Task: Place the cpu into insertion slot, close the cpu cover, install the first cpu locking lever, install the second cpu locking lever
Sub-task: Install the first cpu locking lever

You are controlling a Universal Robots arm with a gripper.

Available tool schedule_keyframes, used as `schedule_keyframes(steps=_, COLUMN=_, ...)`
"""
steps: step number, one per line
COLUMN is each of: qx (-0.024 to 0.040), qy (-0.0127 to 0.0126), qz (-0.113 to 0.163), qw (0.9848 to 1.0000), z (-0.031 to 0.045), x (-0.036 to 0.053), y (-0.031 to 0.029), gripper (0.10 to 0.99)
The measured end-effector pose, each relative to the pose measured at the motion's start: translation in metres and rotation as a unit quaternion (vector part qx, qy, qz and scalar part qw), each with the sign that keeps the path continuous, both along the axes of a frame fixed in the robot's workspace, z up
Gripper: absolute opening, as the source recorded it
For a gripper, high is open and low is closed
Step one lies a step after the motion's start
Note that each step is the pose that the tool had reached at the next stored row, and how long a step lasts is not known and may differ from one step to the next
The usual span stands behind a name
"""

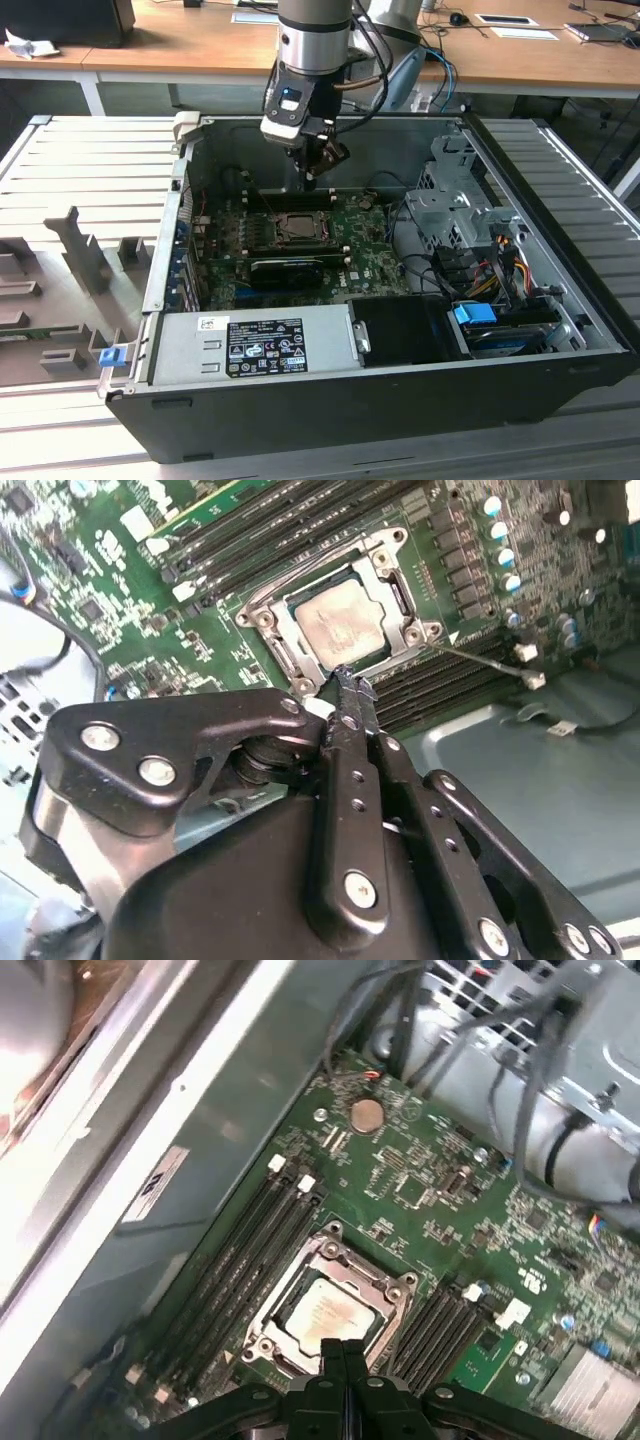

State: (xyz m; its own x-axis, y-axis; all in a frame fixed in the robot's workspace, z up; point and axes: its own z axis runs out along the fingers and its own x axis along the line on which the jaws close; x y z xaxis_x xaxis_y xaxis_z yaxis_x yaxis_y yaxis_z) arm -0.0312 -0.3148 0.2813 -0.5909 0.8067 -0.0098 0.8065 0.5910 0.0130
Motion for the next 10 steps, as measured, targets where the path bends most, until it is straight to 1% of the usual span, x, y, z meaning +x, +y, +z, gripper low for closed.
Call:
schedule_keyframes(steps=2, qx=0.0001, qy=0.0000, qz=0.032, qw=0.9995, z=-0.0001, x=0.0000, y=0.0000, gripper=0.106)
schedule_keyframes(steps=4, qx=0.0001, qy=0.0000, qz=0.054, qw=0.9985, z=-0.0002, x=0.0000, y=0.0000, gripper=0.106)
schedule_keyframes(steps=5, qx=0.0000, qy=0.0000, qz=0.075, qw=0.9972, z=-0.0002, x=0.0000, y=0.0000, gripper=0.106)
schedule_keyframes(steps=7, qx=0.0000, qy=0.0000, qz=0.110, qw=0.9939, z=-0.0002, x=0.0000, y=0.0000, gripper=0.106)
schedule_keyframes(steps=8, qx=0.0001, qy=0.0000, qz=0.132, qw=0.9913, z=-0.0003, x=0.0000, y=0.0000, gripper=0.106)
schedule_keyframes(steps=9, qx=0.0001, qy=0.0000, qz=0.147, qw=0.9891, z=-0.0004, x=0.0000, y=0.0000, gripper=0.106)
schedule_keyframes(steps=10, qx=0.0000, qy=0.0000, qz=0.164, qw=0.9864, z=-0.0004, x=0.0000, y=0.0000, gripper=0.106)
